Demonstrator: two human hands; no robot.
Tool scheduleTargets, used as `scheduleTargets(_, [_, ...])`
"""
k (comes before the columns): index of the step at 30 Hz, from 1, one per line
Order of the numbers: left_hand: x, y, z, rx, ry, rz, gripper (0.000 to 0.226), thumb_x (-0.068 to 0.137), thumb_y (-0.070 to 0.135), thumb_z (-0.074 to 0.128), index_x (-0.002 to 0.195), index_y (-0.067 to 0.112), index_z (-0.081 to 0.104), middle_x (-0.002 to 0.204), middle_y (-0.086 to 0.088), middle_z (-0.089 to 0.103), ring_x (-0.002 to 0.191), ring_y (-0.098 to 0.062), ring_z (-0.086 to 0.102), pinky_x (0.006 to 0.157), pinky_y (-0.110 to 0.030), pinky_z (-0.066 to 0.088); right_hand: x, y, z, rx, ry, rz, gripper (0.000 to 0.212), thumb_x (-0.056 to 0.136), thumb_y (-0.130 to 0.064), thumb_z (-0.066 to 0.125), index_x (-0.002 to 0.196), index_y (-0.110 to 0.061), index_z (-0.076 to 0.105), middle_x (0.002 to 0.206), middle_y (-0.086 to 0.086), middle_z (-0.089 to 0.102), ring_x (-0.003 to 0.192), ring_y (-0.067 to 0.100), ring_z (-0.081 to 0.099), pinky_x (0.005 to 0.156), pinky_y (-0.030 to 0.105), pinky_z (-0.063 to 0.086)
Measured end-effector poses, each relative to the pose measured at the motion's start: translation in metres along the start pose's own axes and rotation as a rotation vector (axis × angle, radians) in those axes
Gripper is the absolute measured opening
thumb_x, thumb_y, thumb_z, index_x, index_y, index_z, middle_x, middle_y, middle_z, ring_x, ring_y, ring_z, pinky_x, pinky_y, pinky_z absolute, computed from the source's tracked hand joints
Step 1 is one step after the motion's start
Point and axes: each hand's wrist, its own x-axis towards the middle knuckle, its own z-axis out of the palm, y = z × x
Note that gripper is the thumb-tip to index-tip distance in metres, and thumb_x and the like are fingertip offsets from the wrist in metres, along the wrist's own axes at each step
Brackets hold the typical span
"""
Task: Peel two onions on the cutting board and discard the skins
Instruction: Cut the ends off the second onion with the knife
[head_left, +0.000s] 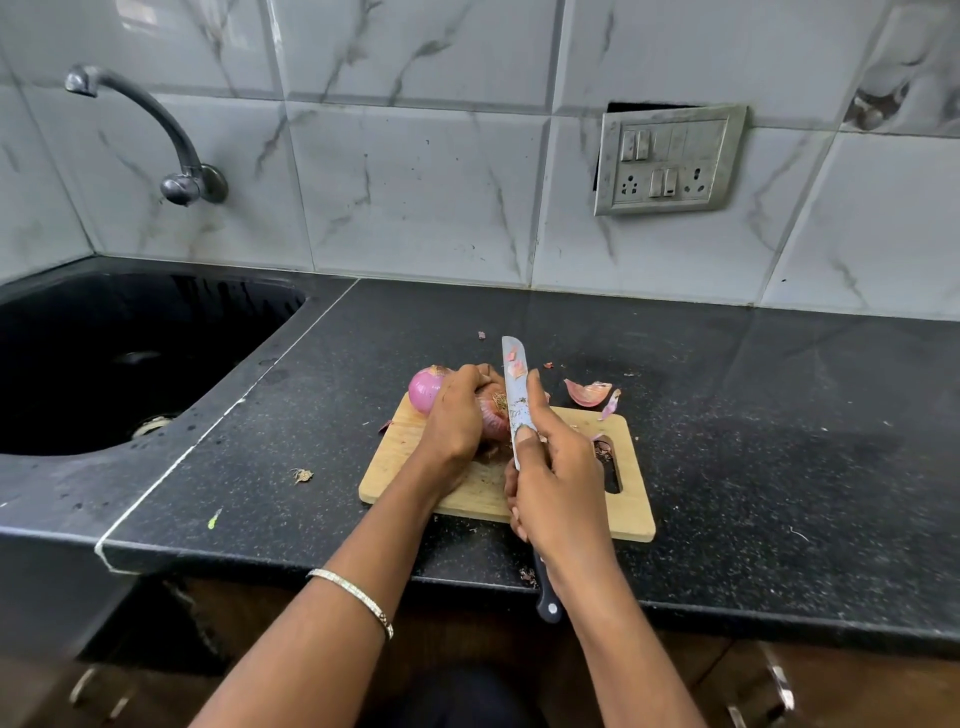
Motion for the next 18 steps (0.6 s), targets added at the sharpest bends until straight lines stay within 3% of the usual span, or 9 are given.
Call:
scheduleTargets(5, [0.003,-0.004,-0.001,-0.02,0.018,-0.014,0.047,0.078,0.048,0.038,0.087,0.011,0.067,0.087,-0.021,0.06,0.065,-0.024,0.052,0.047,-0.032,0.036,-0.007,0.0,0.003,0.061,0.01,-0.002,0.057,0.091,-0.037,0.035,0.115,-0.088,0.033,0.092,-0.017,0.05,0.089,0.014,0.047,0.081,0.039,0.041])
scheduleTargets(9, [0.004,-0.004,-0.001,-0.009,0.028,-0.014,0.042,0.073,0.053,0.04,0.073,0.022,0.069,0.085,-0.019,0.06,0.066,-0.025,0.05,0.051,-0.034,0.035,-0.008,0.001,0.004,0.076,0.012,0.012,0.056,0.09,-0.037,0.035,0.116,-0.087,0.033,0.095,-0.015,0.05,0.09,0.013,0.046,0.082,0.038,0.041])
scheduleTargets(13, [0.005,-0.005,-0.002,-0.028,0.051,-0.013,0.058,0.068,0.056,0.041,0.09,0.009,0.067,0.098,-0.026,0.058,0.07,-0.025,0.052,0.048,-0.031,0.038,-0.011,0.003,0.006,0.094,0.014,0.032,0.054,0.09,-0.039,0.036,0.117,-0.086,0.035,0.096,-0.012,0.053,0.091,0.015,0.05,0.079,0.039,0.041])
scheduleTargets(16, [0.002,-0.001,0.0,-0.04,0.051,-0.029,0.052,0.07,0.053,0.042,0.086,0.01,0.066,0.098,-0.026,0.058,0.068,-0.024,0.052,0.047,-0.03,0.038,-0.009,0.0,0.006,0.114,0.006,0.07,0.056,0.089,-0.037,0.036,0.114,-0.087,0.036,0.093,-0.016,0.053,0.088,0.014,0.051,0.078,0.04,0.041])
scheduleTargets(18, [0.003,-0.001,0.0,-0.034,0.052,-0.025,0.046,0.067,0.055,0.044,0.078,0.017,0.067,0.094,-0.023,0.059,0.07,-0.025,0.053,0.055,-0.033,0.04,-0.004,-0.003,0.007,0.126,0.016,0.094,0.056,0.09,-0.036,0.036,0.121,-0.082,0.04,0.088,-0.017,0.053,0.083,0.016,0.051,0.076,0.039,0.041])
